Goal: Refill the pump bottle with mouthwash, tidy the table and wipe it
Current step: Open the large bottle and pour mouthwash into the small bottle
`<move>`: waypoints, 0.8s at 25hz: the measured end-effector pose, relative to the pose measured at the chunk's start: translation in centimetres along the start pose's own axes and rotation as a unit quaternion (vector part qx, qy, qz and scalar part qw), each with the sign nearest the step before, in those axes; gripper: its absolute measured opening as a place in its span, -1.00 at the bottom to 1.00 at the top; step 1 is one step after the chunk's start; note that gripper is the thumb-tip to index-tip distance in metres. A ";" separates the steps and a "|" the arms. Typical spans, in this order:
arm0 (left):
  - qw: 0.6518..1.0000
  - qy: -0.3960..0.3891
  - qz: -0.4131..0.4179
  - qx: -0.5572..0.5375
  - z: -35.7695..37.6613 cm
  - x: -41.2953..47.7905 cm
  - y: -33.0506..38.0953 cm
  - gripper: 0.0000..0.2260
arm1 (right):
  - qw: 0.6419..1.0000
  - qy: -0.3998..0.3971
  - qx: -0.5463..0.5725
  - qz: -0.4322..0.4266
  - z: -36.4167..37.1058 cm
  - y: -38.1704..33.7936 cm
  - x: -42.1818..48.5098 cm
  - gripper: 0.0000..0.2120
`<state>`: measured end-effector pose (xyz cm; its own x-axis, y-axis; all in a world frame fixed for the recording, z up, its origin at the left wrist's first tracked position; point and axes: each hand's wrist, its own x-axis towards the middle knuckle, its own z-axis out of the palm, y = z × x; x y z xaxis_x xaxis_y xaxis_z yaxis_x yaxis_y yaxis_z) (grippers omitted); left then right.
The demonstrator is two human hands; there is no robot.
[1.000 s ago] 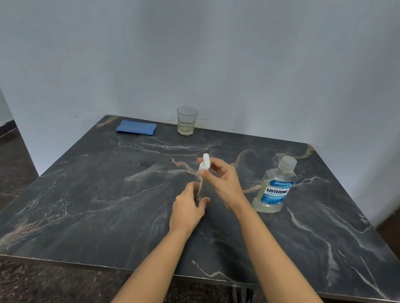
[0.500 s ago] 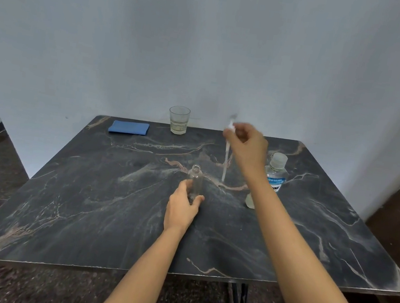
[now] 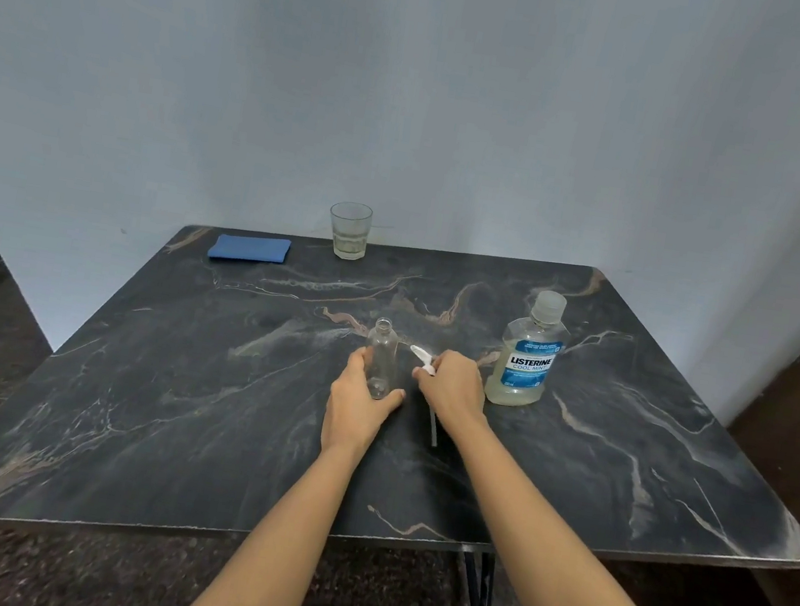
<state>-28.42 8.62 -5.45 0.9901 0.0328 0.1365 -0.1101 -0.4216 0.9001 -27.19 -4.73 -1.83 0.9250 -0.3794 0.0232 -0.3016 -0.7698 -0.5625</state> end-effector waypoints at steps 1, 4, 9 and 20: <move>1.000 0.003 0.002 -0.006 -0.1 -0.1 0.1 -0.32 | 1.000 0.002 -0.008 -0.003 0.1 0.0 -0.2 -0.65; 0.999 0.016 0.011 -0.036 -0.3 -0.4 0.5 -0.16 | 0.999 0.013 -0.022 -0.025 -0.6 -0.4 -1.2 -0.60; 0.975 0.183 0.098 -0.076 -0.1 -3.7 2.5 -0.37 | 0.972 0.180 0.013 -0.152 -7.9 -1.5 -3.0 -0.70; 0.986 -0.116 0.064 -0.097 8.8 -0.8 11.5 -0.27 | 0.918 0.109 -0.379 -0.035 -16.3 -1.3 1.3 -0.38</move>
<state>-29.74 -4.22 1.20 0.9577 -0.2273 0.1765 -0.2283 -0.2266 0.9469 -29.33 -12.61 12.45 0.9046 -0.3457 0.2493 -0.3943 -0.9008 0.1817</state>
